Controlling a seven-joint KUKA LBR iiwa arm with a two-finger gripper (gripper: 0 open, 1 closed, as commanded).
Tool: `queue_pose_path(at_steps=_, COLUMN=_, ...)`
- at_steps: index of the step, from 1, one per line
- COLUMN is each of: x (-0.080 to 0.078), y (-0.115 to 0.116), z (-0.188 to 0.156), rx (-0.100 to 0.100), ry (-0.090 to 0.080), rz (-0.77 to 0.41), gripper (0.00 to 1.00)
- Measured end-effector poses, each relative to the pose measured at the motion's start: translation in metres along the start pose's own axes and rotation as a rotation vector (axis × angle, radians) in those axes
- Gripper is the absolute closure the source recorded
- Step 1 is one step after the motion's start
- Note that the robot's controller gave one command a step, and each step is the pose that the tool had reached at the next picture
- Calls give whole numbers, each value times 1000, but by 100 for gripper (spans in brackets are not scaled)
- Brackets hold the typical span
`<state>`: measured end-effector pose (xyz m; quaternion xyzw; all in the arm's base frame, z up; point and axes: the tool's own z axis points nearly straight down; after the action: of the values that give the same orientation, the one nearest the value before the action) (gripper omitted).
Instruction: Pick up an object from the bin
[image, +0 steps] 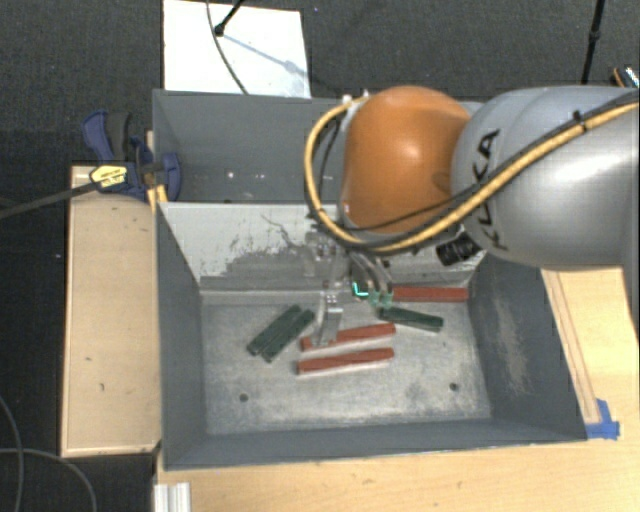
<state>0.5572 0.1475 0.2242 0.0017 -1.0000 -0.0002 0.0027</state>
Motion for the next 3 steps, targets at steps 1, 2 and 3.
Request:
queue_pose_path(at_steps=1, x=-7, y=21, z=114, rx=0, ry=-1, rz=257, gripper=0)
queue_pose_path(at_steps=2, x=-1, y=55, z=148, rx=1, ry=-1, rz=-143, gripper=0)
queue_pose_path(at_steps=3, x=-35, y=-27, z=153, rx=3, ry=-11, rz=-133, gripper=0)
